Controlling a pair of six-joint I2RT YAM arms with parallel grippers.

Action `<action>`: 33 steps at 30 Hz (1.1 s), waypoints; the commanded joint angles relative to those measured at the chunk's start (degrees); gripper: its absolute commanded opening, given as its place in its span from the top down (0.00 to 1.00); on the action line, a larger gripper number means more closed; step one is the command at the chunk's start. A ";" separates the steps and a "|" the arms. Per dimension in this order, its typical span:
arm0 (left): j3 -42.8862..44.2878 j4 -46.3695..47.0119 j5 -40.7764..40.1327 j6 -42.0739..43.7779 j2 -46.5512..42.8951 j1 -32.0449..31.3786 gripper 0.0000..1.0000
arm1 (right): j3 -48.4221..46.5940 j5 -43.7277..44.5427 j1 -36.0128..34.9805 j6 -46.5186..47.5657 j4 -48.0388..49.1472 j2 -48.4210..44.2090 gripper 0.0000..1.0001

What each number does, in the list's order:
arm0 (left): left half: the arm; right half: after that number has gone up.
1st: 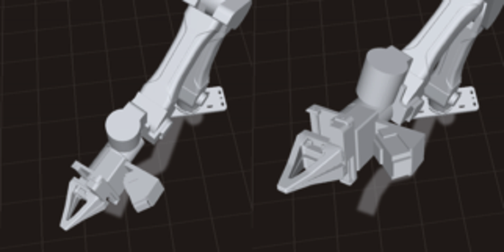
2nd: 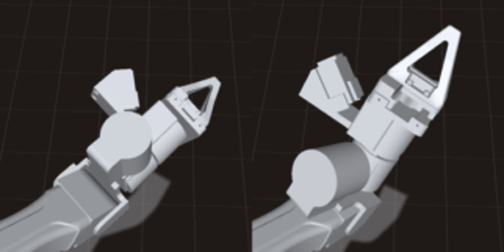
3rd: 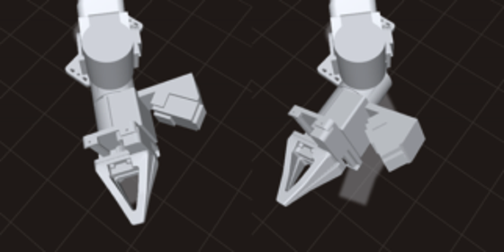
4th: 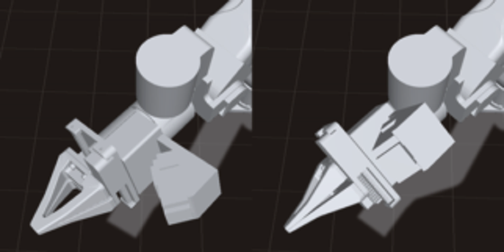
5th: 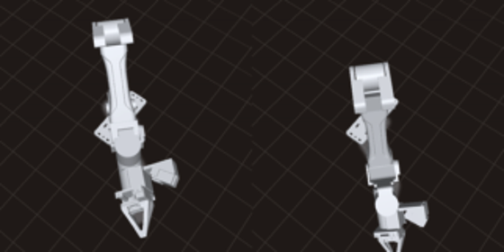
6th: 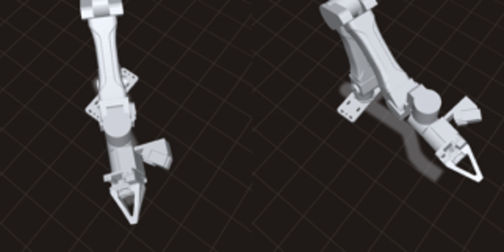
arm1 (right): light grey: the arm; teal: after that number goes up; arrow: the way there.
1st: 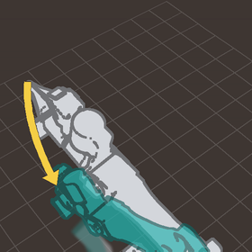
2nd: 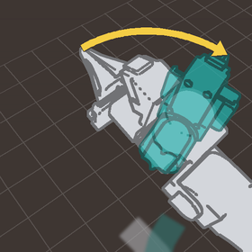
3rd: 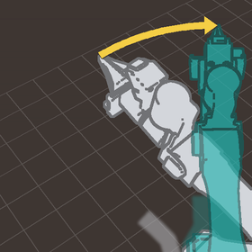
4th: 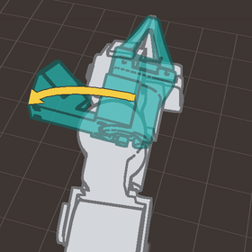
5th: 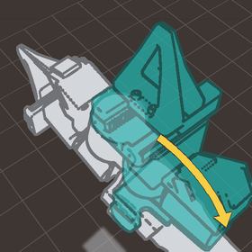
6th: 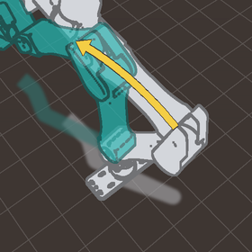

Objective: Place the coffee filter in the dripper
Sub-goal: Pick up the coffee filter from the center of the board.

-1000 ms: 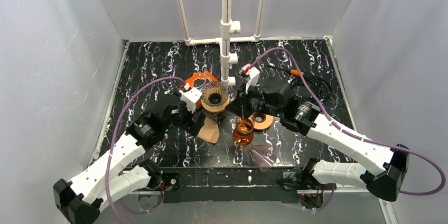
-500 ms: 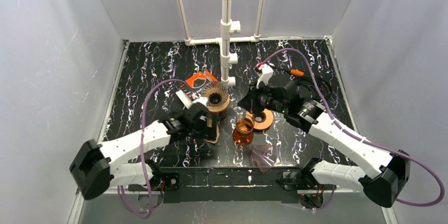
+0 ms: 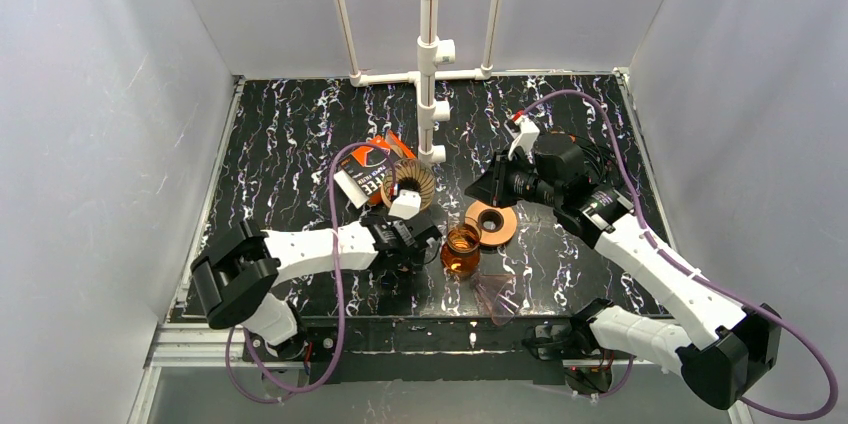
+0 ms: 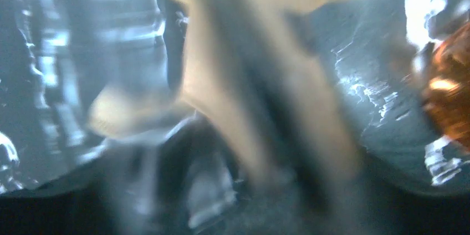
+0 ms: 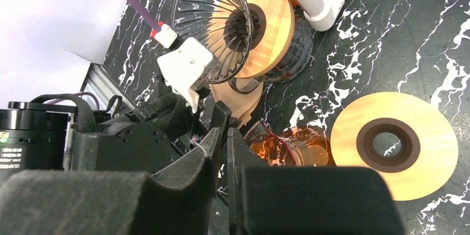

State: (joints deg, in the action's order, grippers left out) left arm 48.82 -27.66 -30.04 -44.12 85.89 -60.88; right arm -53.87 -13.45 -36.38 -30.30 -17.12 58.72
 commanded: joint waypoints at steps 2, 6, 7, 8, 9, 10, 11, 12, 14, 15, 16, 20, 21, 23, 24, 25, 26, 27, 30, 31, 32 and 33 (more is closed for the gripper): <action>0.84 0.33 -5.74 -2.16 2.17 -0.29 0.30 | 0.68 -2.32 0.35 -0.27 1.05 -1.05 0.81; -0.48 3.45 -4.10 -1.22 3.48 -0.33 0.31 | 0.71 -2.84 0.53 -0.03 1.02 -1.00 0.80; -0.79 4.07 -3.58 -1.28 3.57 -0.37 0.30 | 0.63 -2.94 0.62 0.06 1.03 -0.96 0.80; -1.05 4.32 -3.40 -1.51 3.65 -0.38 0.30 | 0.67 -3.07 0.61 0.00 1.02 -0.91 0.80; -1.33 4.55 -3.30 -1.84 3.59 -0.42 0.30 | 0.64 -3.15 0.65 0.00 1.08 -0.92 0.80; -1.62 4.87 -3.18 -2.09 3.47 -0.47 0.31 | 0.65 -3.22 0.71 0.13 1.06 -0.85 0.80; -2.07 5.16 -3.24 -2.44 3.31 -0.47 0.33 | 0.67 -3.24 0.70 0.08 1.04 -0.90 0.79; -2.49 5.54 -3.26 -2.67 3.18 -0.47 0.37 | 0.79 -3.25 0.70 0.13 1.04 -0.93 0.79; -3.11 6.03 -3.25 -2.82 2.92 -0.47 0.47 | 0.85 -3.43 0.79 0.16 1.04 -1.04 0.79; -3.38 6.15 -3.34 -2.89 2.70 -0.47 0.49 | 0.82 -3.49 0.84 0.10 1.03 -0.96 0.79; -3.65 6.39 -3.29 -2.78 2.48 -0.47 0.52 | 0.79 -3.51 0.79 0.14 1.02 -1.07 0.78; -4.61 6.82 -3.52 -2.26 1.16 -0.55 0.68 | 0.66 -3.55 0.89 0.08 1.02 -0.98 0.78; -4.87 6.83 -3.72 -2.25 0.76 -0.55 0.70 | 0.66 -3.59 0.88 0.18 0.99 -0.90 0.78; -5.61 6.91 -4.12 -2.29 -0.46 -0.63 0.77 | 0.56 -3.67 0.87 0.24 1.04 -0.83 0.78; -5.99 6.92 -4.33 -2.33 -0.87 -0.64 0.81 | 0.56 -3.71 0.87 0.20 1.04 -0.77 0.78; -6.40 6.92 -4.57 -2.43 -1.45 -0.64 0.83 | 0.57 -3.71 0.87 0.19 1.05 -0.72 0.77; -6.82 6.90 -4.80 -2.59 -2.10 -0.67 0.86 | 0.47 -3.75 0.87 0.16 1.05 -0.71 0.77; -7.26 6.77 -4.95 -2.72 -2.71 -0.72 0.89 | 0.39 -3.80 0.90 0.20 1.06 -0.67 0.77; -8.59 6.13 -5.84 -3.39 -5.27 -0.78 1.00 | 0.21 -4.03 0.87 0.24 1.12 -0.45 0.77; -9.03 5.56 -6.26 -3.76 -6.17 -0.81 1.00 | 0.14 -4.08 0.87 0.20 1.13 -0.45 0.77; -9.24 5.03 -6.66 -4.03 -7.10 -0.75 1.00 | 0.06 -4.11 0.87 0.22 1.13 -0.38 0.77; -9.48 4.35 -7.04 -4.19 -8.07 -0.81 1.00 | -0.05 -4.12 0.87 0.26 1.13 -0.36 0.77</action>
State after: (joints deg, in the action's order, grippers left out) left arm 40.80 -19.70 -32.75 -46.54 82.59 -61.36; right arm -53.45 -16.71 -35.68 -30.24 -17.17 58.72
